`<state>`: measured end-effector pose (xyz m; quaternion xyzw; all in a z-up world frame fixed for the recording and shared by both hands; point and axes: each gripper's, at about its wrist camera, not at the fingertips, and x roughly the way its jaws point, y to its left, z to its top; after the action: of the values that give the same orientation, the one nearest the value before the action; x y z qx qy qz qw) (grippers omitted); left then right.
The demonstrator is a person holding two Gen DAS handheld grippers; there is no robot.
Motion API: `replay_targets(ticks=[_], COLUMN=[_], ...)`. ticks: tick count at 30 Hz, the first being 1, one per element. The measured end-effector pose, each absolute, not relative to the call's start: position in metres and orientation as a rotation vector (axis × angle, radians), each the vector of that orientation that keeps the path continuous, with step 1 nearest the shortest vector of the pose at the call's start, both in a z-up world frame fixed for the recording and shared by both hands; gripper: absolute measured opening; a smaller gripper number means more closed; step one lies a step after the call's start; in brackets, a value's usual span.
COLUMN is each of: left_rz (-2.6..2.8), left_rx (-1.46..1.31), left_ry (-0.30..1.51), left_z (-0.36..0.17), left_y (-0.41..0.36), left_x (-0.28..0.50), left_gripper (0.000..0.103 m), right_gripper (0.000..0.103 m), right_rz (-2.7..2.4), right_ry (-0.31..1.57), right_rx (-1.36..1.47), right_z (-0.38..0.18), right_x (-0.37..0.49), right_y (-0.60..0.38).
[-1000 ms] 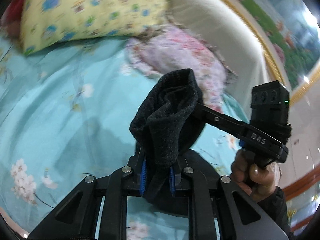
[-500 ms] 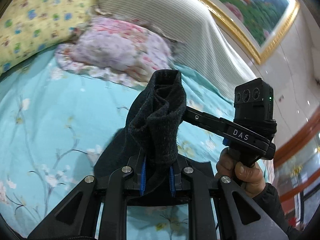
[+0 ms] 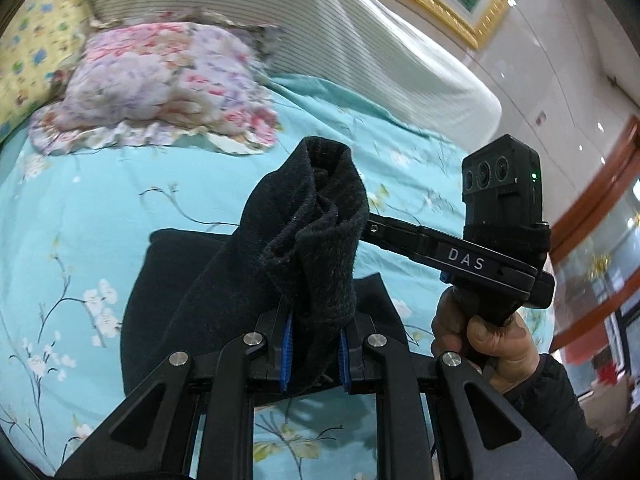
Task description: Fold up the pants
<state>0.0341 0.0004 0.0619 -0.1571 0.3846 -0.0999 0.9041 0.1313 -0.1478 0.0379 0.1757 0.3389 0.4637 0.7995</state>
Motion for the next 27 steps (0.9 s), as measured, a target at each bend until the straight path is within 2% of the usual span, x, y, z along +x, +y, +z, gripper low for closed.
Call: replay_targets(ticks=[12,15,17,27], left_rz=[-0.248,-0.249,-0.247,-0.256], left_rx=[-0.175,-0.15,-0.145,-0.104], left_ry=[0.855,0.873,0.892,0.918], left_z=[0.042,0.033,0.025,0.006], left_y=[-0.053,-0.065,-0.07,-0.086], left_x=[0.054,0.059,0.063,0.077], left_gripper=[0.017,0.017,0.017,0.019], right_gripper=[0.015,0.01,0.0,0.0], right_rz=[0.899,0.87,0.856,0.806], right_ry=[0.719,0.726,0.732,0.752], right_rx=[0.481,0.496,0.52,0.556], right_z=[0.002,-0.008,-0.014,-0.029], right_x=[0.118,0.12,0.123,0.121], right_y=[-0.208,-0.217,-0.225,-0.241])
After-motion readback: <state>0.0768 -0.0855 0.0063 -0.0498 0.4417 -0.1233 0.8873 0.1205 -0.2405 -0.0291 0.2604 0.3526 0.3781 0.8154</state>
